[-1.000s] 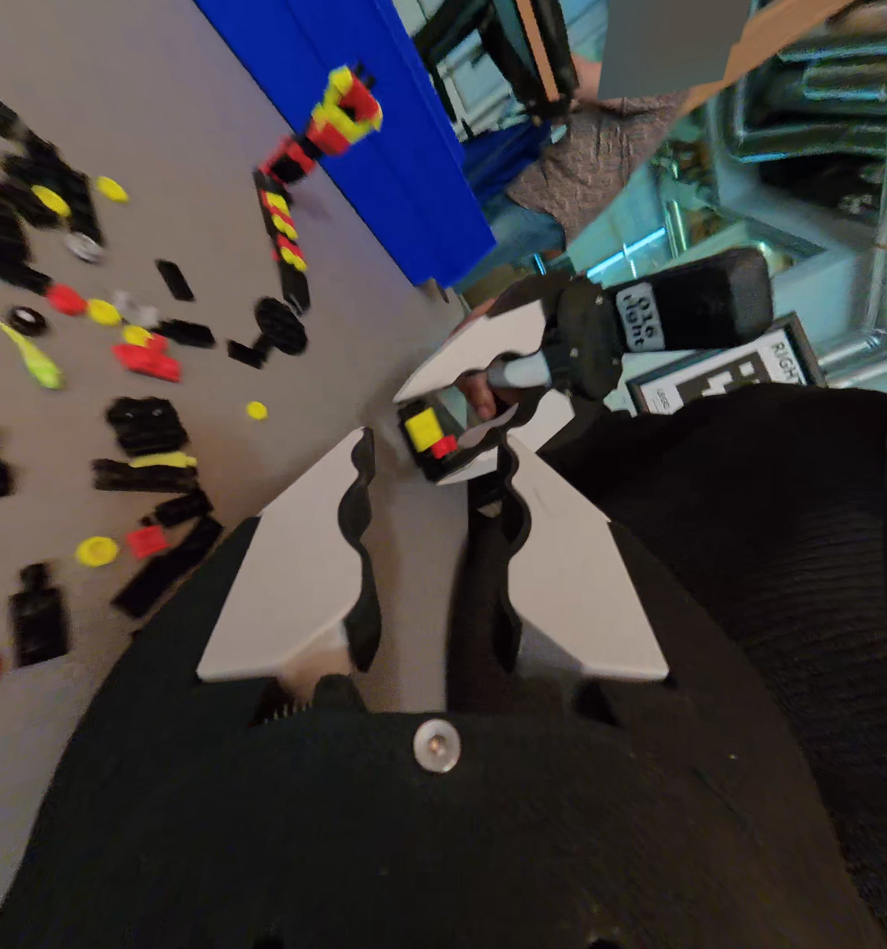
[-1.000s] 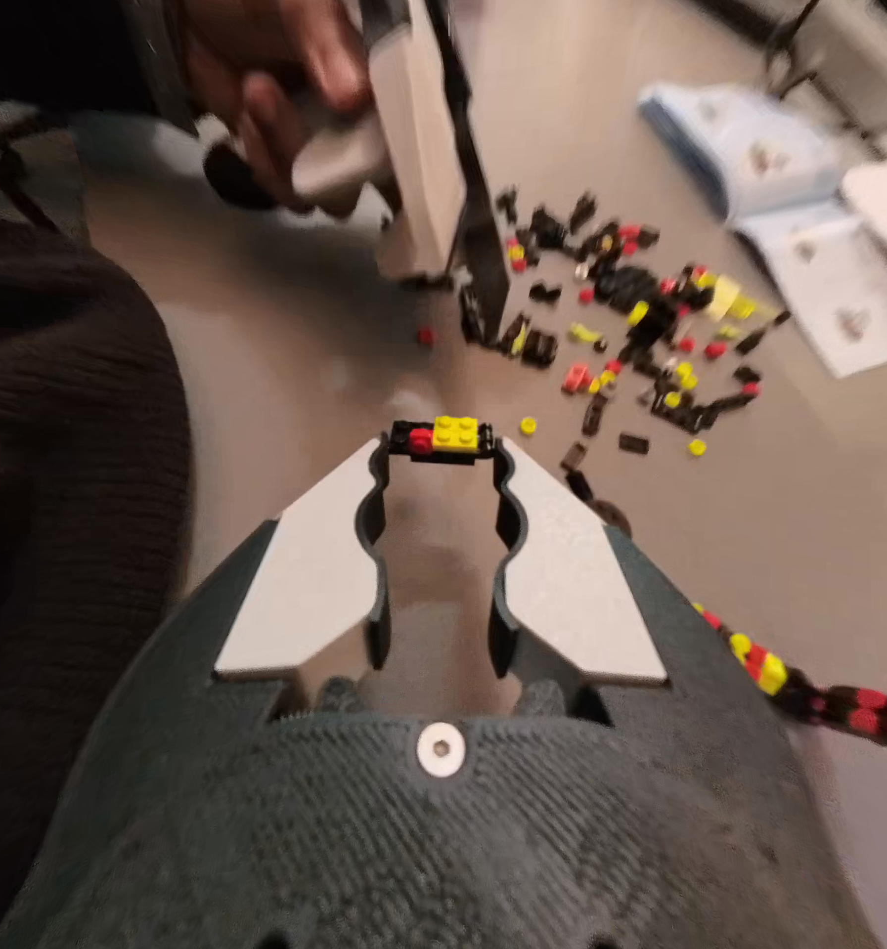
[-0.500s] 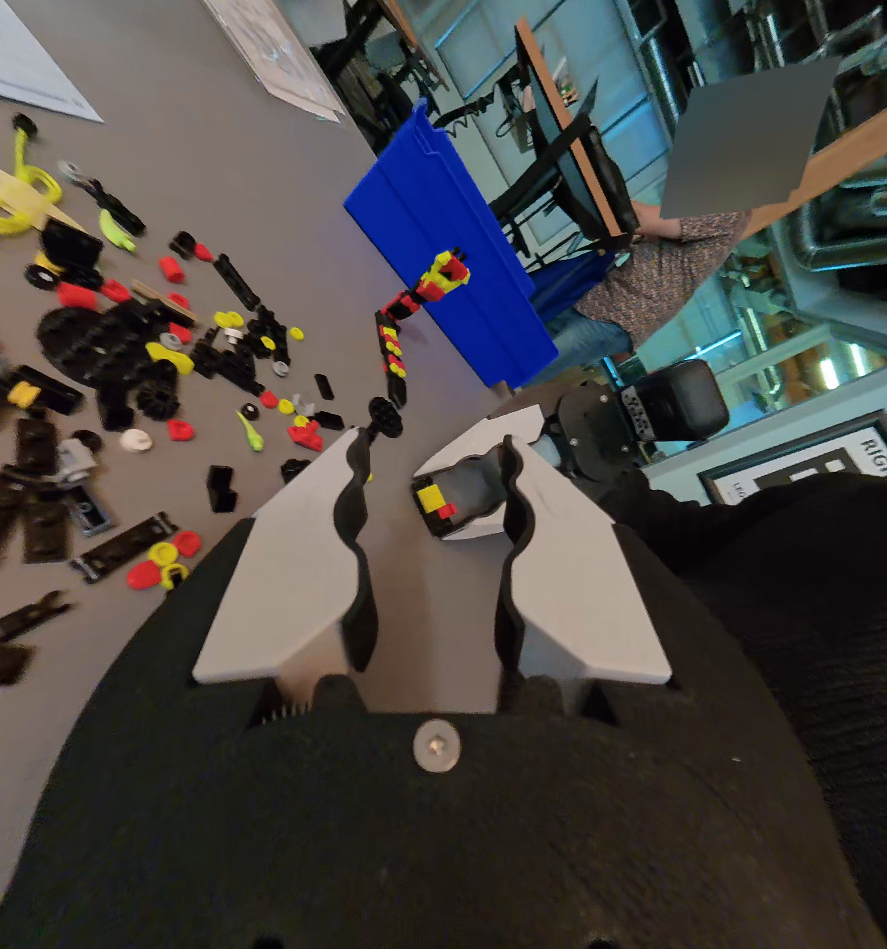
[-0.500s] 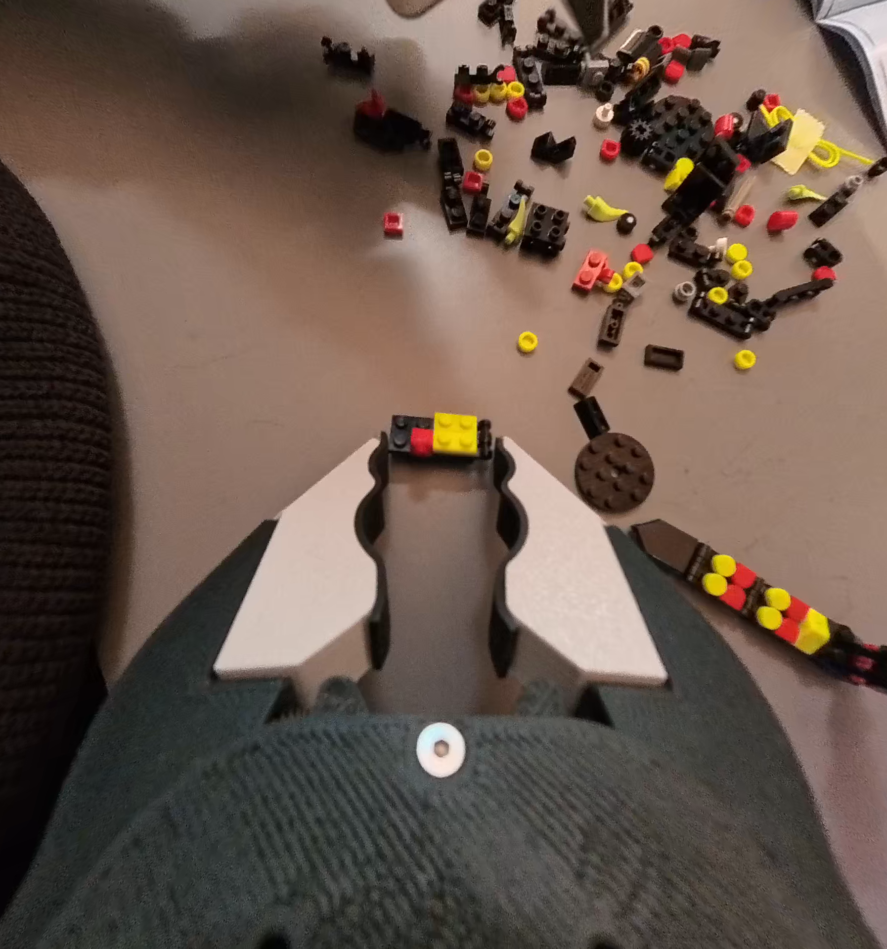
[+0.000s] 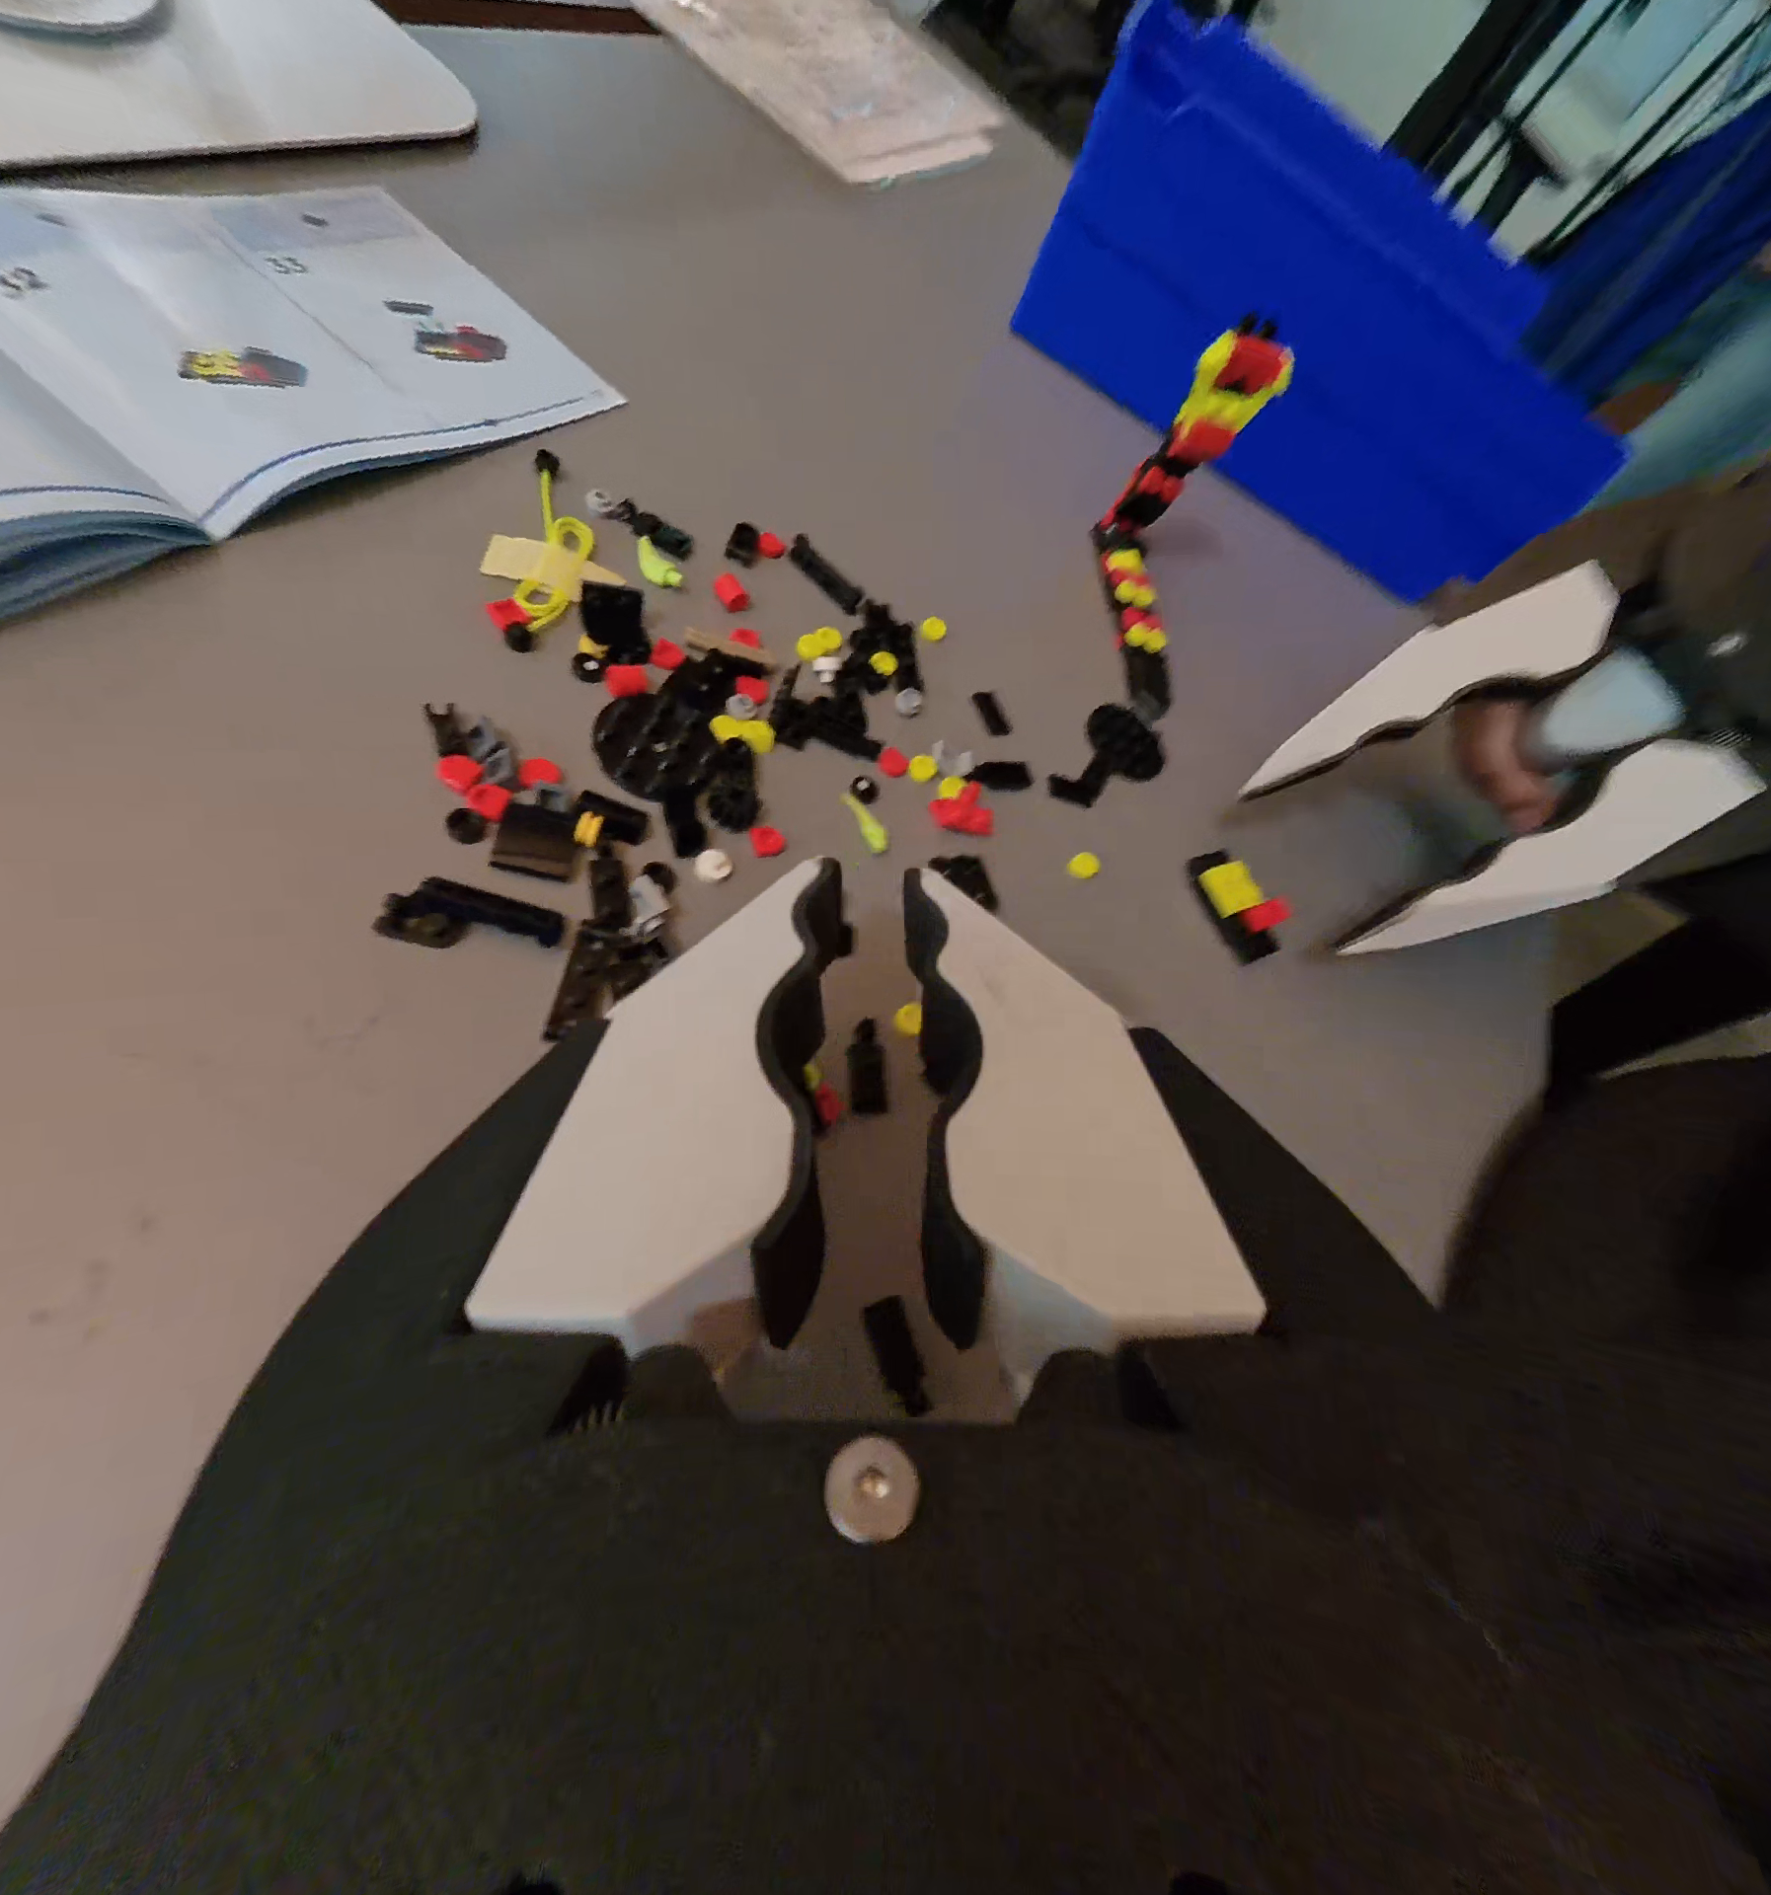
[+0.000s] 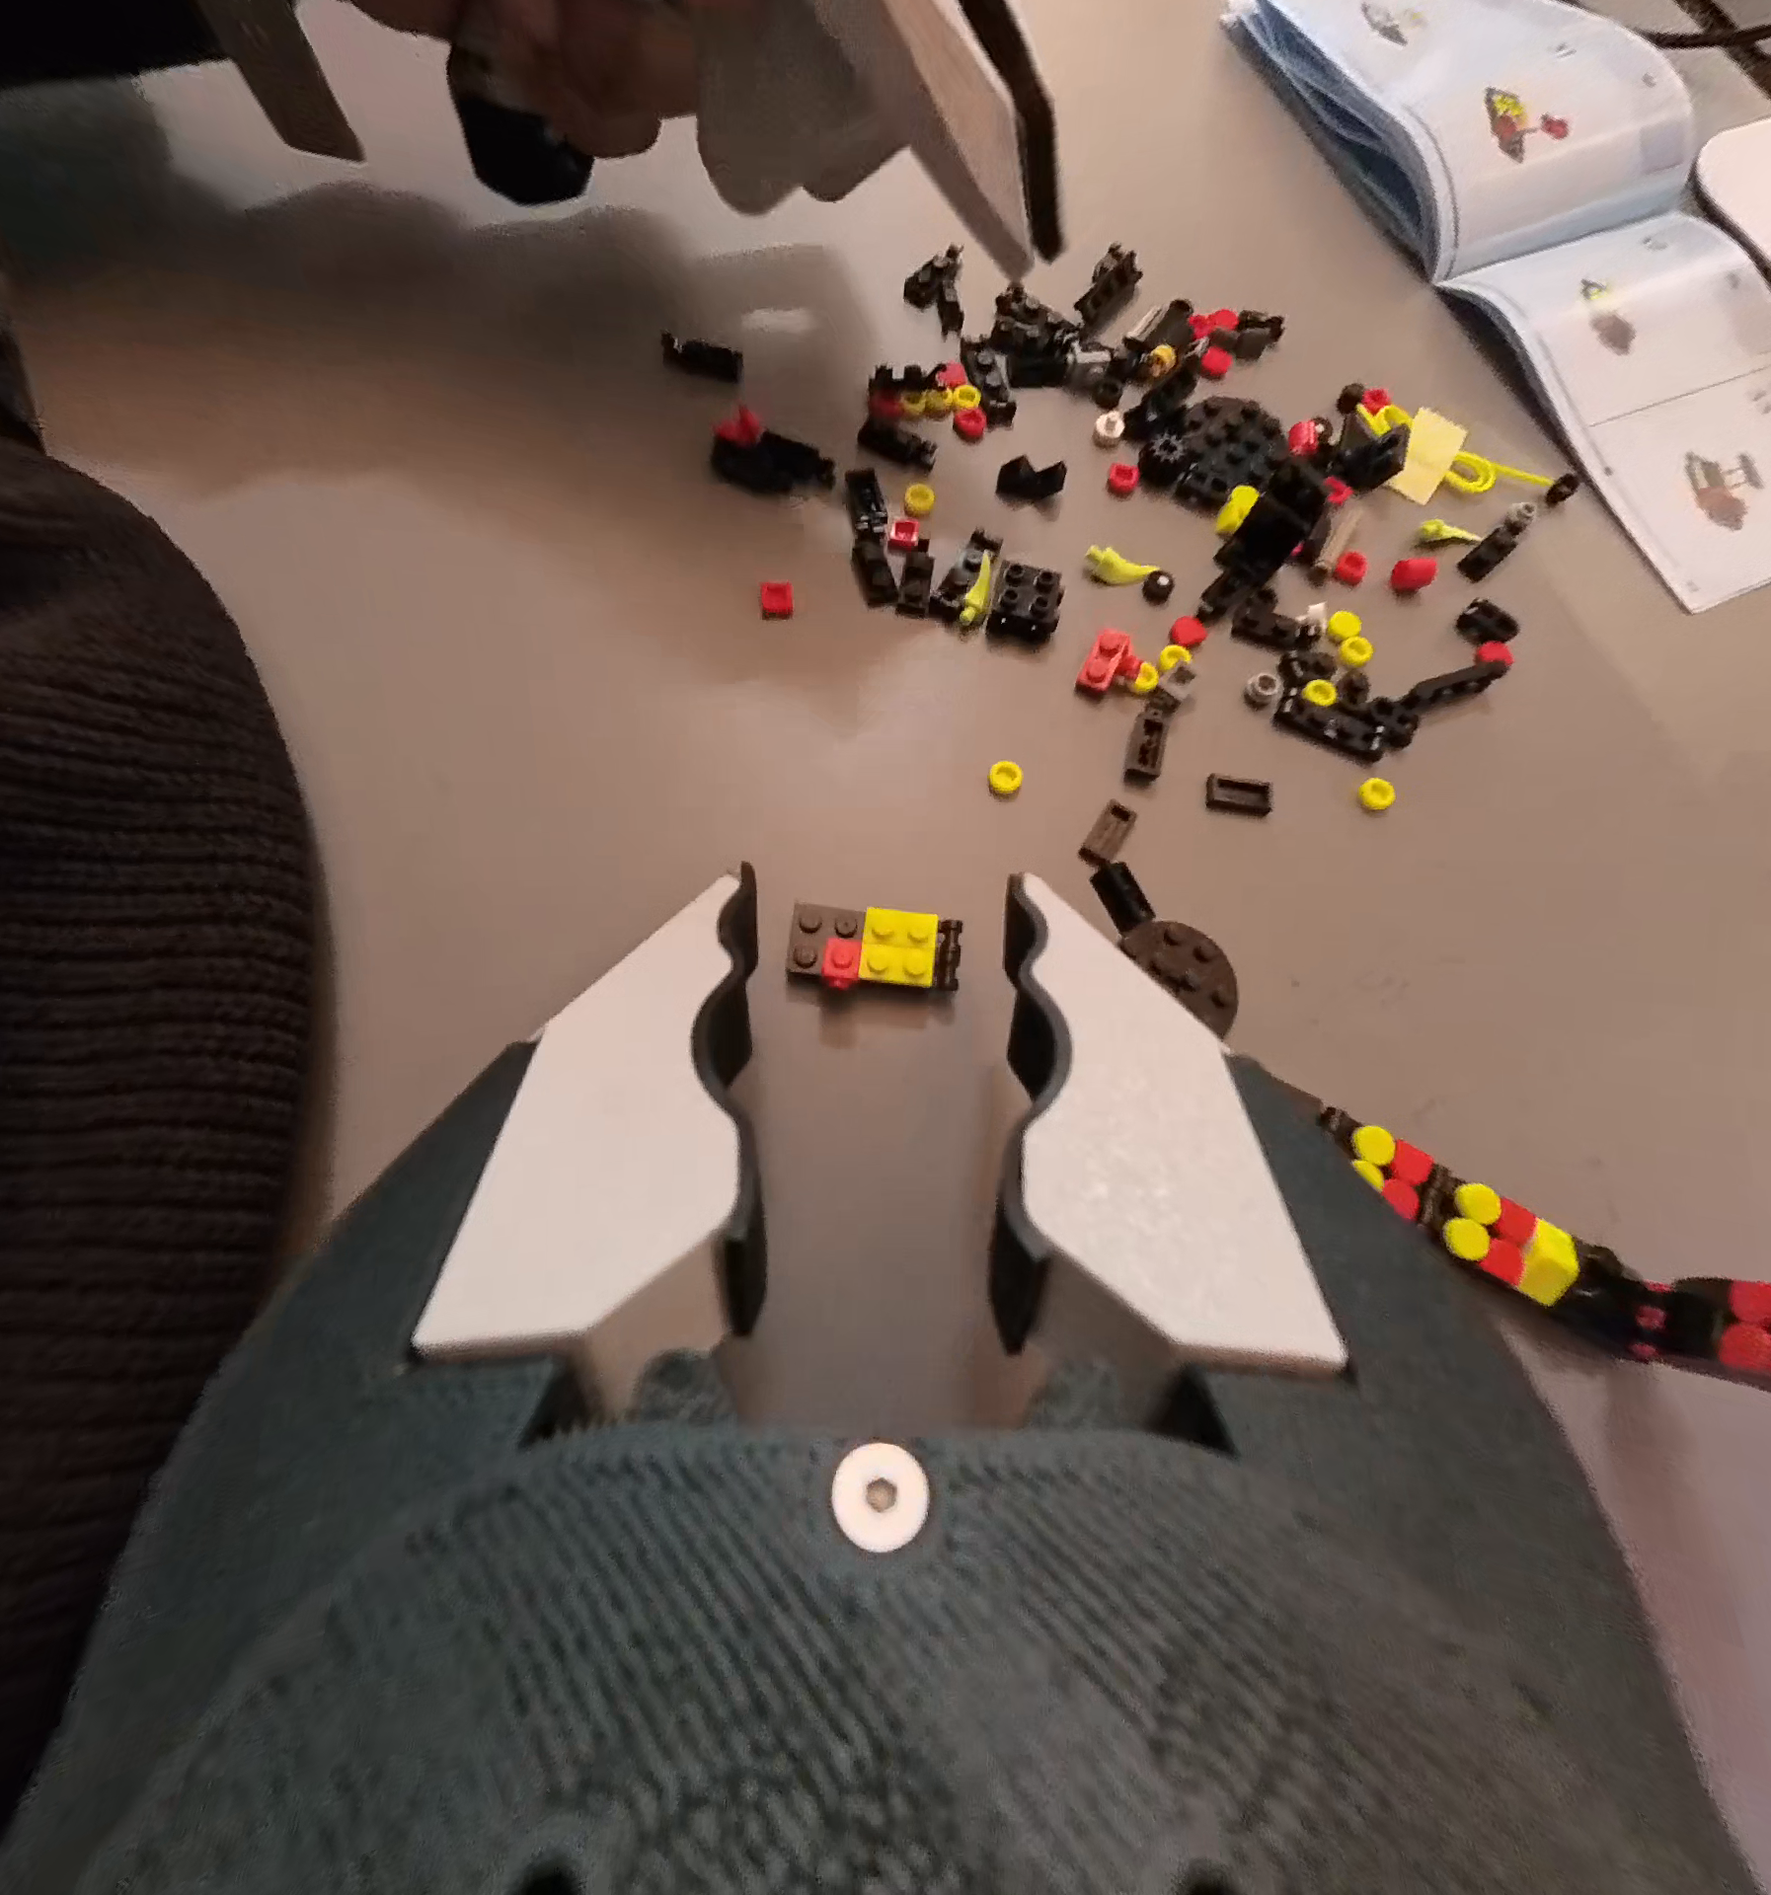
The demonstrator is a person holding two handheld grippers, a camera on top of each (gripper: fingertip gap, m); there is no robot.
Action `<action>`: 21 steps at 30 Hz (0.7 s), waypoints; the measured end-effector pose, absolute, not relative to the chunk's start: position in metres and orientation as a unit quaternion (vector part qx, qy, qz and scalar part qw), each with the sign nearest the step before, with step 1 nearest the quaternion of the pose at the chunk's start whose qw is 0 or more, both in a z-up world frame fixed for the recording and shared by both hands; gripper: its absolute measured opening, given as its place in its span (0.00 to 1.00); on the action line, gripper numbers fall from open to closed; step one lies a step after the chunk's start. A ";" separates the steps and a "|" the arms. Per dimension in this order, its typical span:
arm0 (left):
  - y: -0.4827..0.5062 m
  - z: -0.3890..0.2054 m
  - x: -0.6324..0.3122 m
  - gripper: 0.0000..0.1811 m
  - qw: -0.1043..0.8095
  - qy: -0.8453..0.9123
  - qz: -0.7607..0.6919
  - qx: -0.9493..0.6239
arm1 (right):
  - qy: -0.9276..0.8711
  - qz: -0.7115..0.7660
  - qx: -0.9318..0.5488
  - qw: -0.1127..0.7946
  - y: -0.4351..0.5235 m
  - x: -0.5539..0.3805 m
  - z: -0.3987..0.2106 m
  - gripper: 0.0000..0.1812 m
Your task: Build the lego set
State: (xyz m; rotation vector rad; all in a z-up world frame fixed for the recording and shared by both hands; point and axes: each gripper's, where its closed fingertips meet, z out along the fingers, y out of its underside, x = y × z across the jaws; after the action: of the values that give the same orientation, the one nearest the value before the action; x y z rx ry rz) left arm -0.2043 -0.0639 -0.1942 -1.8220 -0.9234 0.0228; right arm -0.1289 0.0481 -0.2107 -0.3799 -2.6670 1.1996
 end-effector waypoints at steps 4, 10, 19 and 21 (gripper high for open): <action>-0.084 -0.207 -0.218 0.02 0.469 -0.398 0.094 -0.782 | -0.901 0.402 -0.137 0.086 0.048 -0.128 -0.214 0.25; -0.102 -0.209 -0.232 0.00 0.466 -0.450 0.106 -0.754 | -0.903 0.400 -0.135 0.086 0.045 -0.127 -0.215 0.24; -0.086 -0.211 -0.225 0.00 0.454 -0.407 0.131 -0.781 | -0.896 0.406 -0.155 0.092 0.046 -0.136 -0.212 0.18; -0.086 -0.211 -0.225 0.00 0.449 -0.399 0.142 -0.787 | -0.896 0.405 -0.156 0.092 0.046 -0.136 -0.213 0.17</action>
State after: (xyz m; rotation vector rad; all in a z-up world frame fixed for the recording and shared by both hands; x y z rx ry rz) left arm -0.2248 -0.0864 -0.2111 -1.9469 -0.9880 0.3518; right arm -0.1361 0.0462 -0.2127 -0.4634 -2.6621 1.2037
